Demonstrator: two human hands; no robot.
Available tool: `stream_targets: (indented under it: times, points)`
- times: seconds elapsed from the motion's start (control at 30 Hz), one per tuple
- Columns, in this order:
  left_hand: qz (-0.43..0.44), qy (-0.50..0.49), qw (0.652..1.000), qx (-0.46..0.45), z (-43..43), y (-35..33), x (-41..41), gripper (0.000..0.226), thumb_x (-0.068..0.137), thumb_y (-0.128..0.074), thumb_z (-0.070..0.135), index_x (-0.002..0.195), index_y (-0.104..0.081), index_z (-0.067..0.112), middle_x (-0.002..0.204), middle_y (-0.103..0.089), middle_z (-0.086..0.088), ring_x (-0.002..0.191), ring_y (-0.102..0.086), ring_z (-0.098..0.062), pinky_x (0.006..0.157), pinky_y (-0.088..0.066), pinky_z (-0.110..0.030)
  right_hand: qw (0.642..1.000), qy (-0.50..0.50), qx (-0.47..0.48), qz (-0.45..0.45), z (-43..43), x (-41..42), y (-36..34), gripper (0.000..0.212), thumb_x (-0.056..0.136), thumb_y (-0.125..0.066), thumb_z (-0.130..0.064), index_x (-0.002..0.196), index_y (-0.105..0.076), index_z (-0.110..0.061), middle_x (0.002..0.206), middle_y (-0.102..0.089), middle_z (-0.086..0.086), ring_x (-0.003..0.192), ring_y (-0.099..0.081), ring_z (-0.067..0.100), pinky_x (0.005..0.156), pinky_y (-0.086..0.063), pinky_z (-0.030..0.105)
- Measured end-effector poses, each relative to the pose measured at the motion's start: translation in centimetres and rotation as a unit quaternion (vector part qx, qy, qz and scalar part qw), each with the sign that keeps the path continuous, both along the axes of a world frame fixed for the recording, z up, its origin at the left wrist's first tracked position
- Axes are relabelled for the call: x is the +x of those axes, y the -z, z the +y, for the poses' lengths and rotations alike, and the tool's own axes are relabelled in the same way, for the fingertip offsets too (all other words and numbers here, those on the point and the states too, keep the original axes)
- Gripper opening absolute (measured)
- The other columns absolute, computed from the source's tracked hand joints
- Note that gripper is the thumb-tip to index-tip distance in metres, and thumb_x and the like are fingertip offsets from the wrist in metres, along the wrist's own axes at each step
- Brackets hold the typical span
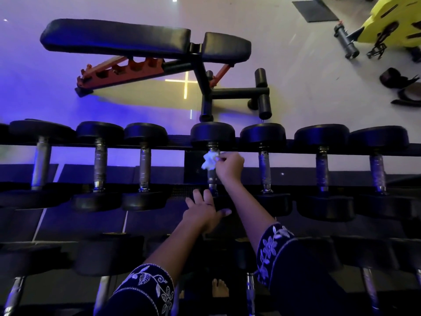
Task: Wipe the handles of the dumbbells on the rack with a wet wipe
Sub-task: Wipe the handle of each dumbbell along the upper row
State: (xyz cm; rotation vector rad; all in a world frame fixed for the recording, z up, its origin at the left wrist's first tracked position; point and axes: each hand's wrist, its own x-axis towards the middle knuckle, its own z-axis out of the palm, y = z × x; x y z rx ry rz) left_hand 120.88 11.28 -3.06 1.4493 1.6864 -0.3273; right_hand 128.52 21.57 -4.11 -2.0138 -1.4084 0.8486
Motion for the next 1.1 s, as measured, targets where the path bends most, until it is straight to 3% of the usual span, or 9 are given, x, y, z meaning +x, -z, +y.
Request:
stream_targets:
  times: [0.1,0.23,0.4,0.5,0.57,0.67,0.73,0.9,1.1]
  points:
    - [0.001,-0.003,1.000,-0.006,0.0,-0.2,0.1,0.095,0.092,-0.040,0.068,0.152,0.008,0.012,0.159,0.017,-0.016,0.147,0.005,-0.042,0.112,-0.026,-0.051,0.997,0.041,-0.054,0.045,3.1,0.6,0.8,0.013,0.080,-0.065,-0.010,0.085,-0.074,-0.003,0.085,-0.072,0.016,0.087,-0.066,0.031,0.078,-0.054,0.036]
    - [0.002,-0.002,1.000,0.001,0.0,0.1,0.0,0.095,0.091,-0.040,0.068,0.152,0.005,0.011,0.159,0.013,-0.017,0.146,0.003,-0.042,0.111,-0.027,-0.051,0.996,-0.022,-0.082,0.008,0.5,1.6,3.3,0.034,0.086,-0.063,-0.022,0.058,-0.062,-0.003,0.053,-0.056,0.011,0.060,-0.054,0.025,0.059,-0.041,0.028]
    - [-0.005,0.002,1.000,-0.002,0.1,0.3,-0.2,0.094,0.091,-0.040,0.068,0.152,0.005,0.011,0.159,0.014,-0.017,0.146,0.003,-0.042,0.111,-0.028,-0.050,0.993,-0.033,-0.102,0.051,-1.1,1.9,3.2,0.021,0.083,-0.062,-0.010,0.065,-0.067,0.000,0.057,-0.058,0.008,0.055,-0.048,0.009,0.049,-0.038,0.018]
    - [-0.006,-0.002,1.000,-0.006,0.2,0.3,-0.1,0.093,0.092,-0.040,0.068,0.152,0.004,0.012,0.159,0.015,-0.017,0.147,0.004,-0.041,0.111,-0.028,-0.051,0.994,0.035,-0.059,0.084,1.9,1.0,1.6,0.014,0.079,-0.059,-0.004,0.073,-0.071,0.000,0.067,-0.063,0.010,0.066,-0.054,0.015,0.061,-0.043,0.024]
    - [-0.002,0.002,1.000,-0.004,0.3,0.3,-0.1,0.092,0.092,-0.040,0.068,0.152,0.003,0.013,0.159,0.015,-0.016,0.147,0.003,-0.041,0.111,-0.029,-0.051,0.996,0.029,-0.056,0.064,2.2,1.1,1.1,0.014,0.076,-0.058,-0.001,0.074,-0.072,-0.004,0.072,-0.064,0.010,0.070,-0.055,0.018,0.064,-0.044,0.027]
    - [-0.009,0.002,1.000,0.000,0.1,0.6,-0.2,0.091,0.092,-0.041,0.067,0.152,0.003,0.014,0.159,0.014,-0.016,0.146,0.002,-0.042,0.110,-0.030,-0.051,0.991,-0.053,-0.118,0.023,-1.0,2.1,1.7,0.011,0.074,-0.064,-0.005,0.064,-0.067,-0.003,0.062,-0.060,0.010,0.062,-0.051,0.015,0.055,-0.035,0.024]
    - [-0.012,0.001,1.000,0.004,0.1,0.9,-0.3,0.092,0.091,-0.042,0.067,0.152,0.003,0.013,0.159,0.014,-0.016,0.146,0.001,-0.042,0.111,-0.029,-0.051,0.984,-0.092,-0.153,0.005,-3.6,3.0,2.2,0.009,0.073,-0.066,-0.005,0.067,-0.069,0.001,0.064,-0.064,0.012,0.063,-0.053,0.015,0.054,-0.036,0.025]
    - [-0.013,-0.006,1.000,0.017,0.1,1.3,-0.2,0.088,0.090,-0.043,0.069,0.147,-0.008,0.012,0.157,0.003,-0.015,0.144,-0.007,-0.042,0.110,-0.031,-0.051,0.998,-0.041,-0.044,0.004,-0.1,2.0,0.6,0.013,0.079,-0.065,-0.009,0.077,-0.074,0.000,0.080,-0.072,0.016,0.080,-0.066,0.024,0.069,-0.049,0.028]
    - [-0.012,-0.007,1.000,0.019,0.0,0.9,-0.2,0.091,0.090,-0.043,0.068,0.150,-0.004,0.011,0.158,0.005,-0.016,0.144,-0.007,-0.043,0.111,-0.030,-0.050,0.991,-0.073,-0.087,-0.066,-1.2,2.2,1.5,0.015,0.079,-0.062,-0.015,0.072,-0.071,-0.004,0.080,-0.070,0.015,0.080,-0.065,0.031,0.069,-0.052,0.030]
